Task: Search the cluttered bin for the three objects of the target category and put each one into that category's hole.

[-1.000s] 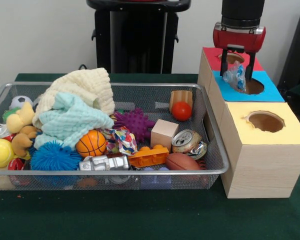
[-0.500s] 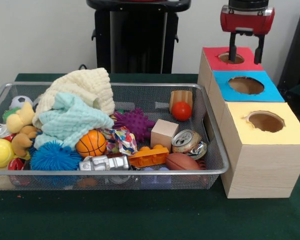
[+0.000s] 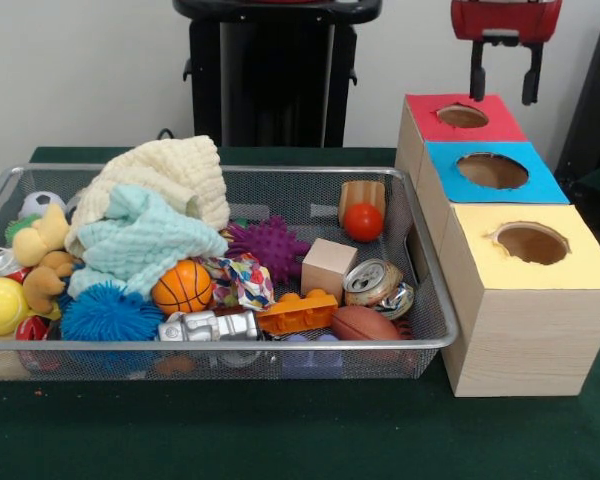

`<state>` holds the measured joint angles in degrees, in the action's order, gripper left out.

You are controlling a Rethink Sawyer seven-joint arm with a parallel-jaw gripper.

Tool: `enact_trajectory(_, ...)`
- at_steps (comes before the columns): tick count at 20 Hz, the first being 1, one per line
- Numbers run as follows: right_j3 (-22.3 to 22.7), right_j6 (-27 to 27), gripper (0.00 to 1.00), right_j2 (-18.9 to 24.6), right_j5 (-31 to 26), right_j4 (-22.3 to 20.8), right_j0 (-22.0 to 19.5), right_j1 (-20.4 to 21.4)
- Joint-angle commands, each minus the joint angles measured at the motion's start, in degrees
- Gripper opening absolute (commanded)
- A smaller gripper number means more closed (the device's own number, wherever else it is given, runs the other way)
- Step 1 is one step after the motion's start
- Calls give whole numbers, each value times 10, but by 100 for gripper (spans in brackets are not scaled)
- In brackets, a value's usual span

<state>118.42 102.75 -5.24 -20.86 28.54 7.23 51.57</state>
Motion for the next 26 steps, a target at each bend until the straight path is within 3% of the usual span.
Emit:
enact_trajectory(1, -10, 133, 100, -15, -37, -1, -6, -16)
enact_trajectory(5, -19, 110, 100, -69, -16, -41, 2, -27)
enact_trajectory(10, -25, 49, 100, -72, 6, -76, -54, -31)
enact_trajectory(14, -34, 30, 100, -66, 12, -105, -90, -38)
enact_trajectory(21, -65, 38, 100, -79, 23, -154, -103, -53)
enact_trajectory(26, -70, 68, 100, -102, 87, -182, -90, -74)
